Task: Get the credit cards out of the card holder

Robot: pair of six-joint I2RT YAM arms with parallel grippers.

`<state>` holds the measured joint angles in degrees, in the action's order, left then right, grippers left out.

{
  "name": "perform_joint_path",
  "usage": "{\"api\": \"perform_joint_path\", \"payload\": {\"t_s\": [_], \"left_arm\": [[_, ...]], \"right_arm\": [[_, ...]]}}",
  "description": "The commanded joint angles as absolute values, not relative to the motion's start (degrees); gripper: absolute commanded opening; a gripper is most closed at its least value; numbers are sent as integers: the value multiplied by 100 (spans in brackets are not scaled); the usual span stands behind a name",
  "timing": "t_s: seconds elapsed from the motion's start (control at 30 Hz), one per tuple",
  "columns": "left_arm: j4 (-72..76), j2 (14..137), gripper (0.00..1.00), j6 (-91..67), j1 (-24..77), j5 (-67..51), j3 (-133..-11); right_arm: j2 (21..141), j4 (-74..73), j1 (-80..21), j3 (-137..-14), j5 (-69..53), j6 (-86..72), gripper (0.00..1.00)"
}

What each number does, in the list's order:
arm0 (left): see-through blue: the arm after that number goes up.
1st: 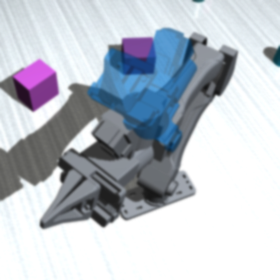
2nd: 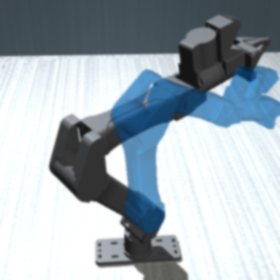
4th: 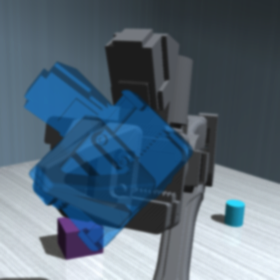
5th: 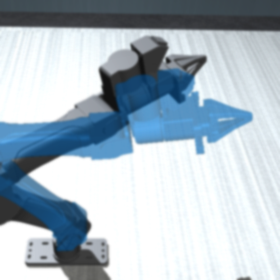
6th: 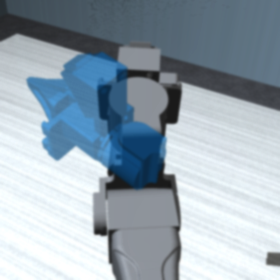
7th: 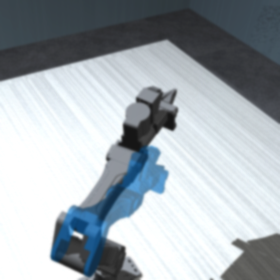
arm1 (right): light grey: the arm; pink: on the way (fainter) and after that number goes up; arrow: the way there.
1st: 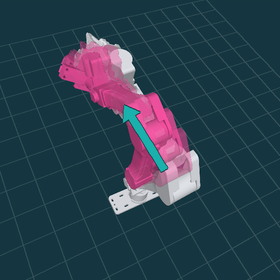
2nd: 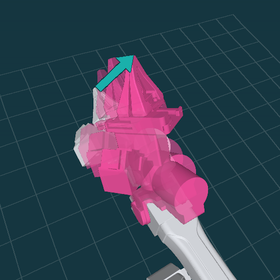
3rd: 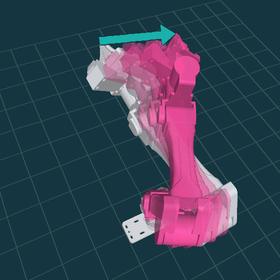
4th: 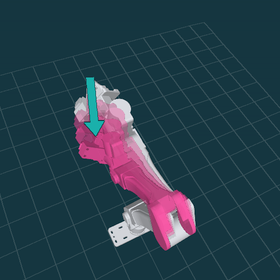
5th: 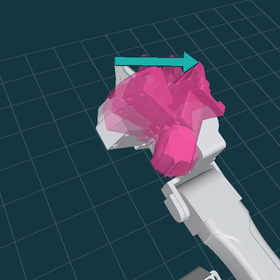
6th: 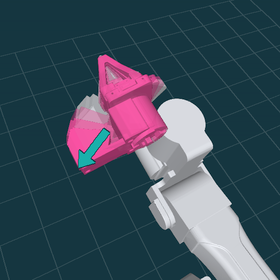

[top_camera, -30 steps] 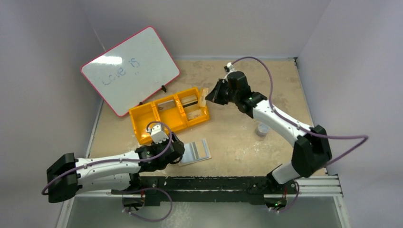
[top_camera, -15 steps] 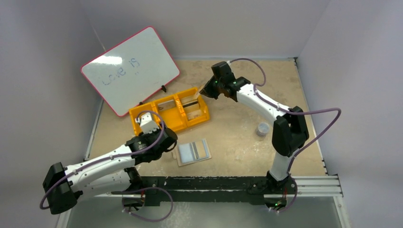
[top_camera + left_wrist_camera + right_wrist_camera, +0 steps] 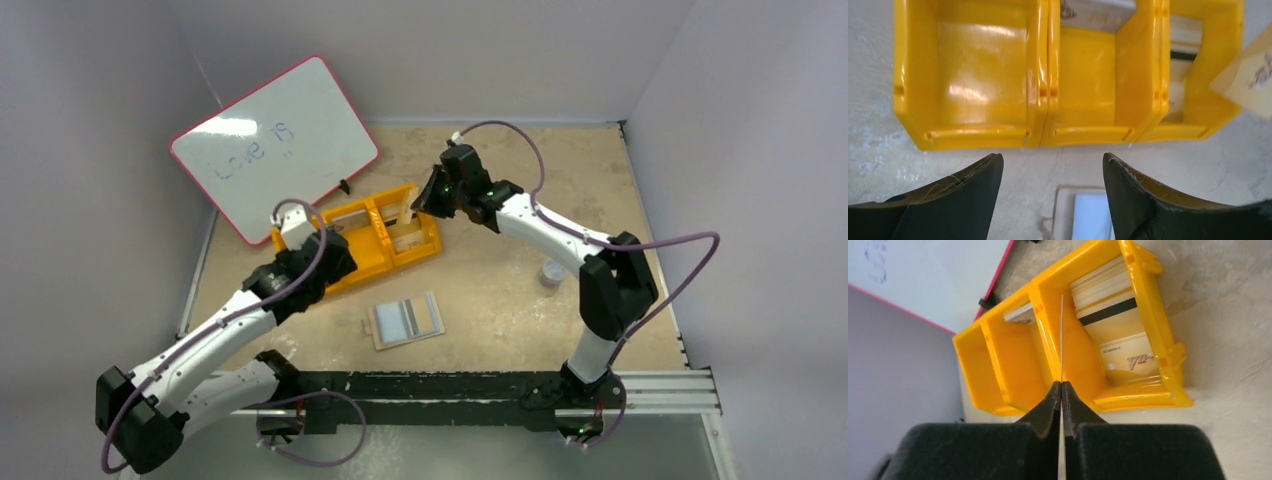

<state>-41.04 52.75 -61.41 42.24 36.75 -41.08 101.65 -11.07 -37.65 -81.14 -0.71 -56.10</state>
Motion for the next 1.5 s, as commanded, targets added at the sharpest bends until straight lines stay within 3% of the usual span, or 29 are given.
{"api": "perform_joint_path", "payload": {"t_s": [0.0,0.27,0.47,0.7,0.93,1.17,1.47], "left_arm": [[-3523,5430,74,-4734,3056,2543,-4961],[-2764,6280,79,-2944,1288,-114,-6399],[-2531,6994,76,-1644,1248,-2558,-7128],[-778,7172,76,-1753,1257,-4724,-6515],[-1638,7222,75,-613,1536,-5050,-6528],[-1631,7236,68,-465,1608,-4878,-6528],[-2248,7398,33,83,1635,-5077,-6754]], "right_arm": [[9562,124,-3584,-7805,-872,-3010,0],[9314,-751,-3553,-8027,-2145,1197,0],[9335,-2354,-3554,-8663,-3195,3552,0],[9394,-3267,-3548,-9238,-3804,4498,0],[9773,-3940,-3549,-10009,-4346,4573,0],[9966,-4502,-3543,-10520,-4717,4791,0],[10218,-4751,-3538,-10941,-4746,4684,0]]}}
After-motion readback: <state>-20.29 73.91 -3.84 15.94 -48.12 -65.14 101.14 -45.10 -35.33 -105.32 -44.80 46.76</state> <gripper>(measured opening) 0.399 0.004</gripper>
